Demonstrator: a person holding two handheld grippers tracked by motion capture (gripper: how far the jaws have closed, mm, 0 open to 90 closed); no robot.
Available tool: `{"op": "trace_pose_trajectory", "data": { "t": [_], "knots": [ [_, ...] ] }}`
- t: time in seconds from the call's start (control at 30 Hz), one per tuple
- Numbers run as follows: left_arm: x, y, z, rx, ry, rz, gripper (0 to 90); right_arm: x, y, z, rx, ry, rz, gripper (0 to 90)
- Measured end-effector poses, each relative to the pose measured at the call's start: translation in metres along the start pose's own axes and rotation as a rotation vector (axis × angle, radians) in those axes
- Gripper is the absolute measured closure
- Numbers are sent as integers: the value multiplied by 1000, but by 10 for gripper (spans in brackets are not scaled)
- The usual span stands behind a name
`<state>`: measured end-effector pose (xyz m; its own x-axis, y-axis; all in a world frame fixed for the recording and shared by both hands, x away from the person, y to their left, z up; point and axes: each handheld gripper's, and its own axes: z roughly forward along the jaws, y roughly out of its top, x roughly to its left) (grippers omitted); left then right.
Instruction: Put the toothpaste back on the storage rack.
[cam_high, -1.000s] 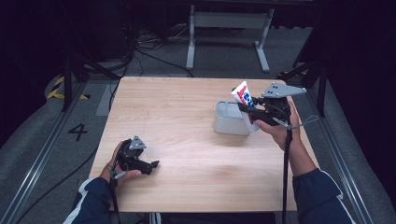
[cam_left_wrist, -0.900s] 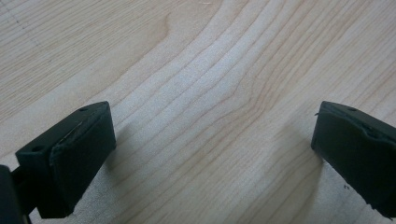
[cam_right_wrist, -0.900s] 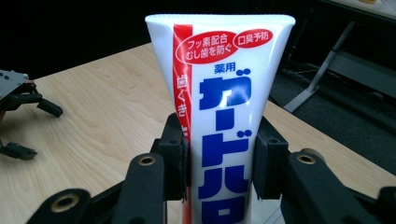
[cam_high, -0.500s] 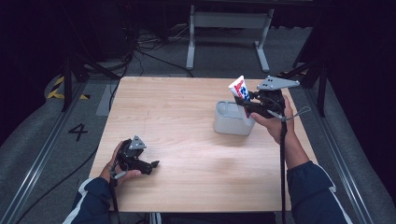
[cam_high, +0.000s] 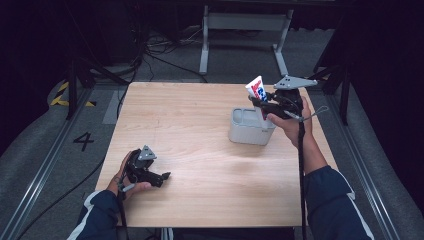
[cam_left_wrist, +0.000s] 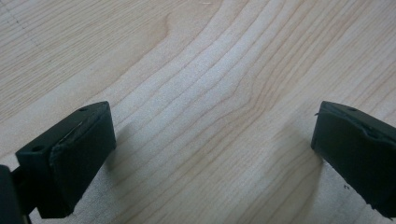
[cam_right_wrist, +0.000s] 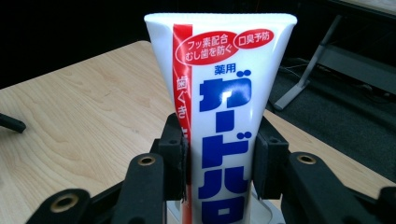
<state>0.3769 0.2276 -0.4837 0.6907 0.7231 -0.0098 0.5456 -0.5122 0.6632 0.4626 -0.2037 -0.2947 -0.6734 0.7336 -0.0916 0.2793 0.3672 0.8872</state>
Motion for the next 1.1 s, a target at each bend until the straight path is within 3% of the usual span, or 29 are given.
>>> {"op": "trace_pose_trajectory", "data": {
  "t": [0.47,1.1],
  "knots": [
    [0,0,0,-1,0,-2,3,-6,2,16,18,-3,-2,629],
    [-1,0,-1,3,7,0,6,-13,-4,41,30,-4,41,627]
  ]
}}
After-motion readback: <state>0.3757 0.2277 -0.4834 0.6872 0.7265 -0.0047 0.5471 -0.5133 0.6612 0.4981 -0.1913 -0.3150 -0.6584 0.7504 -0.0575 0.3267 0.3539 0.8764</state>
